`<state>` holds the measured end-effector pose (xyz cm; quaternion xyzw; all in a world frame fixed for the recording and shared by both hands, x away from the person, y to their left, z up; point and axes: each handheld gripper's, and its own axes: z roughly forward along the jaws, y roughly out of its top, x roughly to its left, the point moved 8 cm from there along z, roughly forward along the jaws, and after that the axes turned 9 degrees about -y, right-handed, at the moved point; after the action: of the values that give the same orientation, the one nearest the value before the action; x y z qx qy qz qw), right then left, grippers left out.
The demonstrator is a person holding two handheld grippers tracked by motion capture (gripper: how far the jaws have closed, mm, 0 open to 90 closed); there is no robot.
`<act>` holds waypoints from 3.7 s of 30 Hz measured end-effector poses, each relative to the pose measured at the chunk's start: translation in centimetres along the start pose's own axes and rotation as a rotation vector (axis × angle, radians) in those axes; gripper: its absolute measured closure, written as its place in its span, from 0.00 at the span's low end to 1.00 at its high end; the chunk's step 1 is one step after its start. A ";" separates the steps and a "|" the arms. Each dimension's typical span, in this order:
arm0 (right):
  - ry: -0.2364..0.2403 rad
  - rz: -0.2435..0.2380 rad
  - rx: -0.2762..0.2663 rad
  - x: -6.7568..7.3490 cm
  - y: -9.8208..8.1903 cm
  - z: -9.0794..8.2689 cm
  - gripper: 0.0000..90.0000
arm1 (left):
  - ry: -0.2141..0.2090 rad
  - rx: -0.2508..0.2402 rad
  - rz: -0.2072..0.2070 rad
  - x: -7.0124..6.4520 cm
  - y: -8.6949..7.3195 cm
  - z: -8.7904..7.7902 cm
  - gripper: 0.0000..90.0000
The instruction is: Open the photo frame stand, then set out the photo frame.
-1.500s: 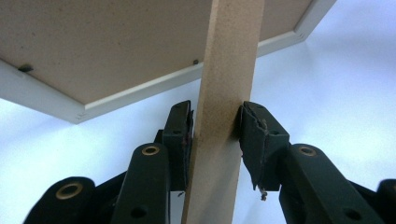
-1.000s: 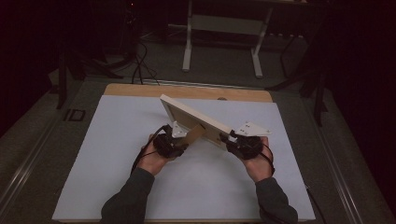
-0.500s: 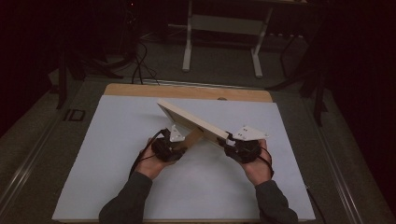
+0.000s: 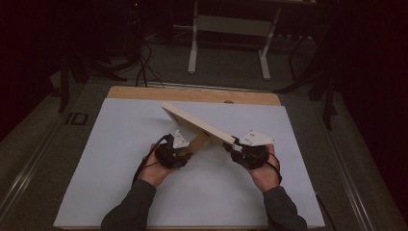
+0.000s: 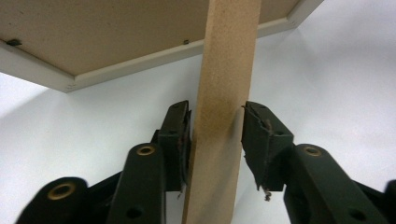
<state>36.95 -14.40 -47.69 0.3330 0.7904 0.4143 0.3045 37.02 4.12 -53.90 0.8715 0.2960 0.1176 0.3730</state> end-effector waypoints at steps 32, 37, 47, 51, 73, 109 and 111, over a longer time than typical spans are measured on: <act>0.029 0.045 -0.012 -0.1 -0.2 -0.3 0.64 | -0.008 -0.161 -0.083 0.1 1.1 -3.1 0.62; 0.032 0.045 -0.013 -0.2 -0.3 -0.4 0.64 | -0.020 -0.179 -0.105 0.0 1.3 -3.3 0.63; 0.032 0.064 -0.016 -0.4 -0.9 -1.0 0.63 | -0.059 -0.196 -0.139 -0.4 2.1 -3.4 0.65; 0.036 0.072 -0.010 -0.6 -1.3 -1.3 0.62 | -0.062 -0.199 -0.143 -0.4 2.3 -3.6 0.65; 0.037 0.104 0.077 -2.9 -4.3 -1.6 0.78 | -0.020 -0.201 -0.177 0.7 3.2 -4.0 0.75; 0.054 0.162 0.119 -3.5 -3.6 3.7 1.00 | 0.041 -0.242 -0.248 2.4 6.5 -2.2 1.00; 0.056 0.164 0.121 -3.5 -3.6 3.8 1.00 | 0.037 -0.242 -0.250 2.4 6.5 -2.2 1.00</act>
<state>40.91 -16.97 -51.82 0.4028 0.7923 0.3984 0.2265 40.79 3.25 -47.74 0.7744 0.3926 0.1212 0.4811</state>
